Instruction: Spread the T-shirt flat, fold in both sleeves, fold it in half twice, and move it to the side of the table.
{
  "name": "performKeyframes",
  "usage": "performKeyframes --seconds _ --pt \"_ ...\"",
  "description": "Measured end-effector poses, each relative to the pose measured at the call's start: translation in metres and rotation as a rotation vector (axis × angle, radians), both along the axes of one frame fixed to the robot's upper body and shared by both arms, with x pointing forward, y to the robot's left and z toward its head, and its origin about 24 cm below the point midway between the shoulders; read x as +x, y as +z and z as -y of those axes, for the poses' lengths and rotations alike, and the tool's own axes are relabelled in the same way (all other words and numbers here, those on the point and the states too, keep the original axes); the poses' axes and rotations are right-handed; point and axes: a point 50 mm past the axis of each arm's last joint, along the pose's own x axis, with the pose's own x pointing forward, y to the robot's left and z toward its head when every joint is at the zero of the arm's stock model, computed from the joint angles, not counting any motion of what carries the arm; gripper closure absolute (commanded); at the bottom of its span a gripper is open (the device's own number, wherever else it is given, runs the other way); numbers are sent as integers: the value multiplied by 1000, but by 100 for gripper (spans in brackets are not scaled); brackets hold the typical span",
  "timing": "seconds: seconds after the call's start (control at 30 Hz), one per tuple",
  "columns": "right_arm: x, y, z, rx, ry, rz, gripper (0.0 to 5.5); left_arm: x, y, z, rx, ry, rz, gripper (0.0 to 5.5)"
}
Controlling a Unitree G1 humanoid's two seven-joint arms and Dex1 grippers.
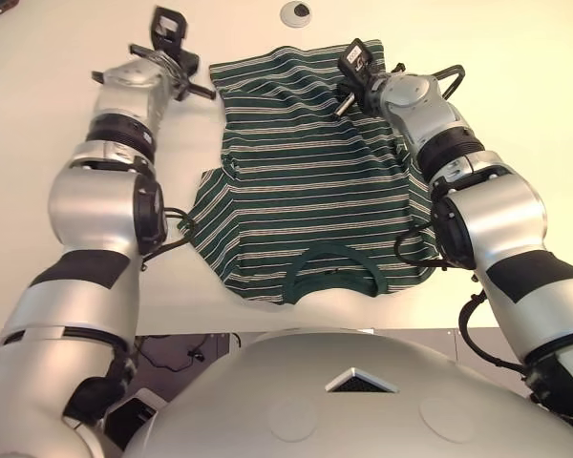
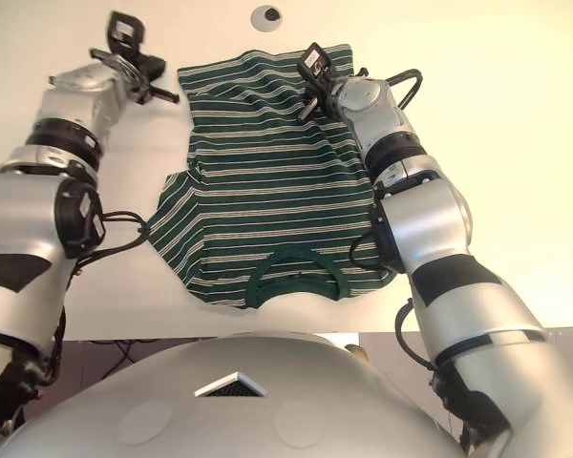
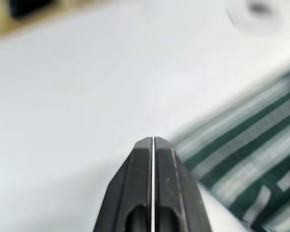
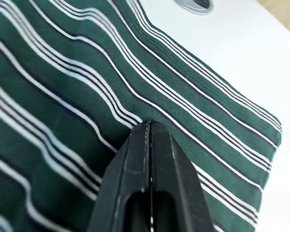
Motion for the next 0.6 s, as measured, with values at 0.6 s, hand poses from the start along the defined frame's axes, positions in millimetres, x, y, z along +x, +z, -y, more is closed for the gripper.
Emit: performKeyframes --seconds 0.6 --pt "-12 -11 114 -46 -547 102 550 -217 -29 -28 -525 -257 -296 393"
